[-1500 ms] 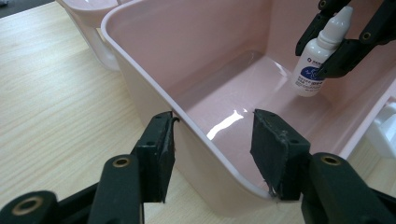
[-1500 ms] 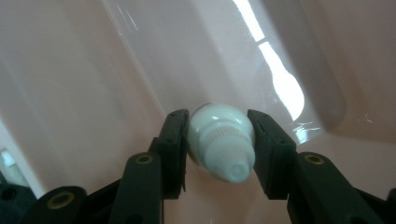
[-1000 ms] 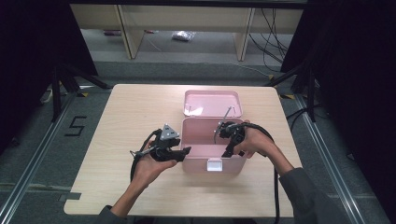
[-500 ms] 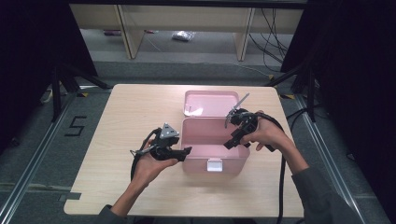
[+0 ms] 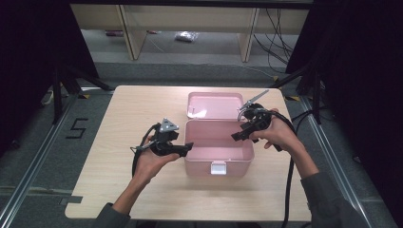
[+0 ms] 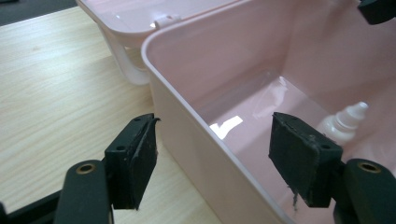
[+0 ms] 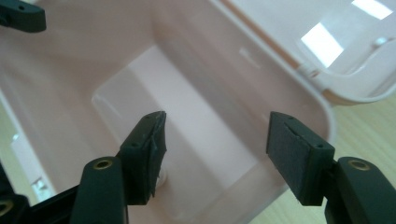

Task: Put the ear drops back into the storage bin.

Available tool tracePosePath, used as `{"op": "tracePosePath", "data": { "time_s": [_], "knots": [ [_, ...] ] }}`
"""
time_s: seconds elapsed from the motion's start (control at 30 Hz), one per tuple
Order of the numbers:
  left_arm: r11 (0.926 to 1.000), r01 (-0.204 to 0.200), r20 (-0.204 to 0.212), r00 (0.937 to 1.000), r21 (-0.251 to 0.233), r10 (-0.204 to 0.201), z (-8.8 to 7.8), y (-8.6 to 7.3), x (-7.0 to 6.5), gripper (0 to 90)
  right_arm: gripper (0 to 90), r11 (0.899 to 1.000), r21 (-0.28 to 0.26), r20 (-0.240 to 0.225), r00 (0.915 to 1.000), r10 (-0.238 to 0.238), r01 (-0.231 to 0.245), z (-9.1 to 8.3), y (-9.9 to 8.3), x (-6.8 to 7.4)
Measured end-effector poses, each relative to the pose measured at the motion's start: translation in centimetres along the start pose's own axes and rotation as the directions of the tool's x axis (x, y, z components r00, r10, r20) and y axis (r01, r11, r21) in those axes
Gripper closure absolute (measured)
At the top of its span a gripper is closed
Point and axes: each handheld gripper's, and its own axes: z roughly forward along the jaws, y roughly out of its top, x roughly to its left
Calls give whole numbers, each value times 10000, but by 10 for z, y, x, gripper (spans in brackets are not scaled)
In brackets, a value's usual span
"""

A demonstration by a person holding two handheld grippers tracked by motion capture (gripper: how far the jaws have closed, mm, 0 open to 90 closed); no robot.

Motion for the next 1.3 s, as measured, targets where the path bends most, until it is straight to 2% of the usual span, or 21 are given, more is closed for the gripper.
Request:
{"op": "tracePosePath", "data": {
  "time_s": [0.03,0.07,0.13,0.23,0.27,0.3,0.33,0.37,0.4,0.5,0.53,0.6,0.73,0.77,0.8,0.87,0.9,1.03,1.17,1.27,1.3],
  "knots": [
    [9998,-192,-67,9998,104,192,1,2,2,312,387,9999,-170,120,9999,29,-27,-1,0,-2],
    [9999,-111,-111,9999,51,112,3,4,3,312,386,9994,-254,183,9995,245,-240,-3,0,-4],
    [9996,-244,-302,9992,117,247,4,9,5,313,389,9976,-614,260,9991,330,-313,-4,-1,-8],
    [9993,-315,-453,9985,185,323,6,19,8,314,387,9949,-812,262,9977,625,-602,-6,-2,-11],
    [9993,-319,-475,9983,204,329,8,22,10,316,388,9933,-1008,380,9974,609,-568,-7,-2,-12],
    [9987,-397,-438,9982,314,410,9,26,12,317,387,9929,-959,348,9966,741,-704,-8,-2,-12],
    [9986,-447,-547,9974,278,461,10,29,14,319,387,9925,-1113,341,9979,542,-501,-8,-2,-15],
    [9984,-429,-553,9975,371,449,12,32,15,324,386,9905,-1252,399,9972,627,-573,-8,-3,-15],
    [9987,-405,-645,9970,319,425,14,34,16,328,386,9900,-1195,429,9959,802,-746,-9,-3,-14],
    [9970,-585,-758,9952,513,623,20,41,18,348,383,9901,-1285,535,9965,639,-566,-10,-4,-18],
    [9954,-689,-670,9951,669,734,22,43,18,361,383,9877,-1432,489,9963,705,-628,-8,-4,-18],
    [9944,-700,-651,9950,791,752,26,45,20,378,381,9881,-1336,523,9951,838,-762,-9,-4,-20],
    [9932,-671,-686,9949,956,738,36,47,27,451,379,9858,-1484,663,9938,897,-790,-8,-5,-23],
    [9931,-642,-611,9956,980,704,39,46,29,464,379,9873,-1477,759,9946,709,-591,-8,-6,-25],
    [9936,-555,-631,9961,986,619,41,46,30,477,378,9861,-1483,690,9939,861,-751,-8,-5,-25],
    [9934,-690,-575,9956,920,744,44,46,33,524,378,9824,-1638,673,9925,1021,-899,-9,-6,-25],
    [9929,-711,-535,9956,958,765,45,46,33,531,378,9851,-1570,776,9935,835,-705,-10,-6,-28],
    [9925,-752,-411,9960,963,795,49,46,31,581,377,9819,-1587,814,9897,1176,-1036,-8,-7,-30],
    [9901,-939,-355,9946,1042,980,53,46,29,617,378,9802,-1801,875,9912,996,-826,-7,-8,-35],
    [9900,-966,-349,9943,1025,1007,57,45,30,647,378,9755,-1896,982,9864,1317,-1113,-8,-8,-36],
    [9902,-926,-376,9946,1046,970,57,45,29,660,378,9773,-1733,914,9860,1393,-1220,-9,-8,-36]
  ]
}}
